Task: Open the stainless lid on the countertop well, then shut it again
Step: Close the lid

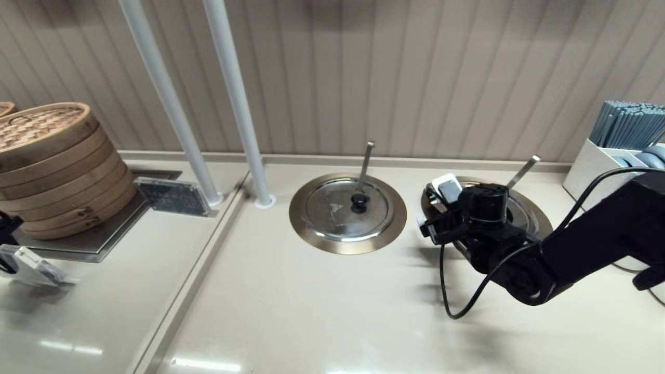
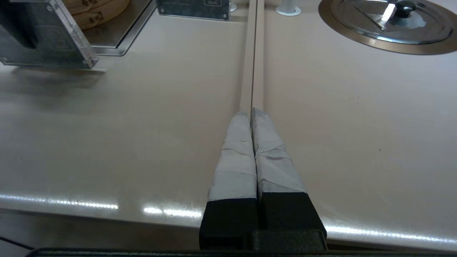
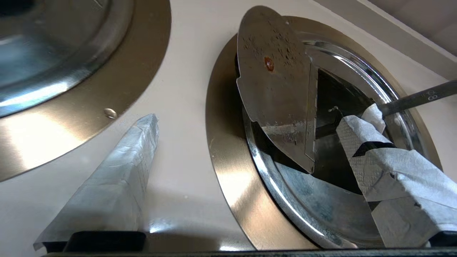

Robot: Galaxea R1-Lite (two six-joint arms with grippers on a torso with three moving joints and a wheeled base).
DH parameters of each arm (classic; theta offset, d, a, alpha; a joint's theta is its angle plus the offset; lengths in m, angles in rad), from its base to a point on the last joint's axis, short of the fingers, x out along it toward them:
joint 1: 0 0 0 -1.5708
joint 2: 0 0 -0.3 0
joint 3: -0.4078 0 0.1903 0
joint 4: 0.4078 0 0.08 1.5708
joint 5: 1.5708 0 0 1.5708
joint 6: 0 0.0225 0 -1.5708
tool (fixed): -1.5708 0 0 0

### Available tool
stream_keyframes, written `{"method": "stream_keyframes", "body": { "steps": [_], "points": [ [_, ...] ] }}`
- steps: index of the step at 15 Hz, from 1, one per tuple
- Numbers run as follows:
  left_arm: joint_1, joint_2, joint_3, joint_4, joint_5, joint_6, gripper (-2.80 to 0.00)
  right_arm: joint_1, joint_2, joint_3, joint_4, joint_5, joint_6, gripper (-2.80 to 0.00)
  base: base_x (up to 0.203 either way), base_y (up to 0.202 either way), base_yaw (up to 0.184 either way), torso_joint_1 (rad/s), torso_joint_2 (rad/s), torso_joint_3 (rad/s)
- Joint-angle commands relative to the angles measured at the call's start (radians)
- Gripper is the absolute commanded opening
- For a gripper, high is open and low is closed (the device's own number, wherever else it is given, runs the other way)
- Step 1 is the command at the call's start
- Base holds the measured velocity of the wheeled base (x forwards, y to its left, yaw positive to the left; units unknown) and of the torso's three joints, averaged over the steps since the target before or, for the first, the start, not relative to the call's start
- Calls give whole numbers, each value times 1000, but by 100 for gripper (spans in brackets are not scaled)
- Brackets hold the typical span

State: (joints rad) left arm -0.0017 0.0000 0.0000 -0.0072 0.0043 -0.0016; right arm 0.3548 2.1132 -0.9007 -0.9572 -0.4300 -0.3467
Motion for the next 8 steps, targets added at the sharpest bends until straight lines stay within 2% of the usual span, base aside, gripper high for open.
{"method": "stream_keyframes", "body": {
  "steps": [1, 2, 8],
  "points": [
    [0, 0, 0, 0, 0, 0, -280, -27, 124, -23, -83, -18, -37, 0, 0, 0, 0, 0, 0, 0],
    [0, 0, 0, 0, 0, 0, -280, -43, 137, -29, -109, -21, -60, 0, 0, 0, 0, 0, 0, 0],
    [0, 0, 0, 0, 0, 0, -280, -90, 179, -103, -199, -24, -80, 0, 0, 0, 0, 0, 0, 0]
  ]
}}
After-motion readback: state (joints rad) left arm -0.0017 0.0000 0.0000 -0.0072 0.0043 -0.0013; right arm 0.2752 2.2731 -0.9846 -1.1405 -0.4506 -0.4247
